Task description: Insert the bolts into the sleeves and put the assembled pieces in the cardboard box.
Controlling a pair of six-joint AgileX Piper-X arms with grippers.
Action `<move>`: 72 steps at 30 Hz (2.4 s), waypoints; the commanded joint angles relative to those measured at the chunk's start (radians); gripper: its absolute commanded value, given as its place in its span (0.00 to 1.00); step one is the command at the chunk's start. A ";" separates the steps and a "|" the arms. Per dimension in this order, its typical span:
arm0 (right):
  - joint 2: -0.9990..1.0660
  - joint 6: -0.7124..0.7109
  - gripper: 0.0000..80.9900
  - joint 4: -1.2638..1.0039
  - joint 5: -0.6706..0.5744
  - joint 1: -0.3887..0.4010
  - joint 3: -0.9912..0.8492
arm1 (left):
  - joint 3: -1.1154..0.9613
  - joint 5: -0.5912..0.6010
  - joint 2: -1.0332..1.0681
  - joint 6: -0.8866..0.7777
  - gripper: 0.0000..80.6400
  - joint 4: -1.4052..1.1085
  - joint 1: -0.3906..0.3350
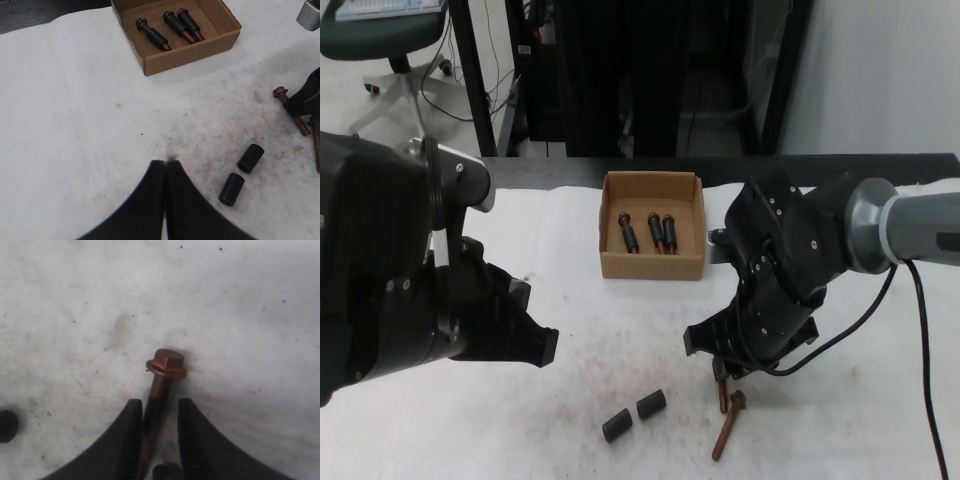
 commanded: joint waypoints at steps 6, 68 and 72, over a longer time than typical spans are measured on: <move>0.011 0.001 0.29 0.001 0.002 0.000 -0.002 | -0.002 -0.013 -0.005 -0.008 0.00 -0.003 0.003; 0.084 -0.211 0.29 0.115 -0.052 0.000 -0.151 | -0.002 -0.013 -0.005 -0.008 0.00 0.027 0.003; 0.084 -0.218 0.29 0.102 -0.036 0.000 -0.151 | -0.002 -0.013 -0.005 -0.008 0.00 0.027 0.003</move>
